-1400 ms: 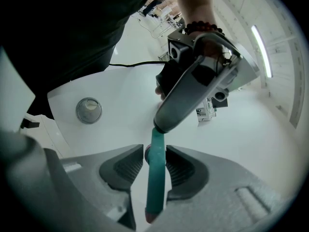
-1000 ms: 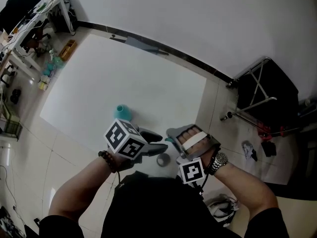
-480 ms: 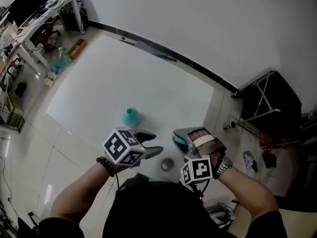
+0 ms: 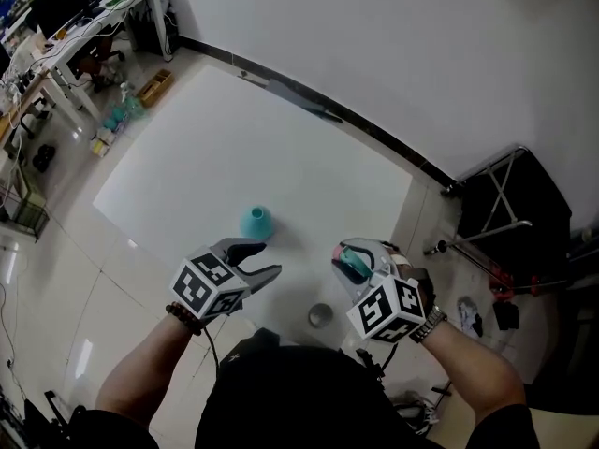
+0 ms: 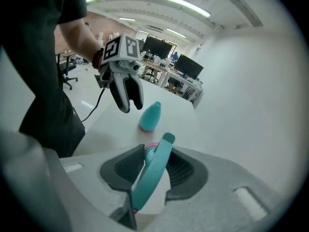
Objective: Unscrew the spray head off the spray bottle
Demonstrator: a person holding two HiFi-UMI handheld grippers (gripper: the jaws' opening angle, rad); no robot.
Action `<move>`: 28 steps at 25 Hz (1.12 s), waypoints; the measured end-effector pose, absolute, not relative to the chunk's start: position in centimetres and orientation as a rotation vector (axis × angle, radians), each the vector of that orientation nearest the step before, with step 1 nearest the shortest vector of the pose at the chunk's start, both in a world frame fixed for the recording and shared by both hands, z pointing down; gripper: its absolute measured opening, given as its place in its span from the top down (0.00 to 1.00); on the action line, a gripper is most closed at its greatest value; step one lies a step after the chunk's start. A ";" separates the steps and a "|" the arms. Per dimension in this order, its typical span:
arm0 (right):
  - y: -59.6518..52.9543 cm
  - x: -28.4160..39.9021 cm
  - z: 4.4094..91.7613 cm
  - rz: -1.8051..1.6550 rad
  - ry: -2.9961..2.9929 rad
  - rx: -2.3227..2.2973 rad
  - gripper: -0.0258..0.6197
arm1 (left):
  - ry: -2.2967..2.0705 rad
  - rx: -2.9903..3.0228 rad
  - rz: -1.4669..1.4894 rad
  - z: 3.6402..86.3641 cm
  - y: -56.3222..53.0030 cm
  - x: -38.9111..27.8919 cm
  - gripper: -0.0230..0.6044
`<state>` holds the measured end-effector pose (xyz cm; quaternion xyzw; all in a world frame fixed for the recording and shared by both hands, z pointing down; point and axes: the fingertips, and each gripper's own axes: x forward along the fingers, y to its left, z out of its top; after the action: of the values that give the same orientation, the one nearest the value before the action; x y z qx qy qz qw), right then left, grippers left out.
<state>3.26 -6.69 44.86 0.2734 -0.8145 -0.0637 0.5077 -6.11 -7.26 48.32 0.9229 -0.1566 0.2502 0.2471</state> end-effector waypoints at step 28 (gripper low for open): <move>-9.2 -2.2 37.6 0.145 -2.204 0.702 0.77 | -0.894 2.593 0.868 56.1 -14.5 -10.3 0.25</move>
<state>-2.23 -9.23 37.63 0.2777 -0.8713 0.0573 0.4006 -10.34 -14.53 56.05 0.8933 -0.3082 0.2992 0.1320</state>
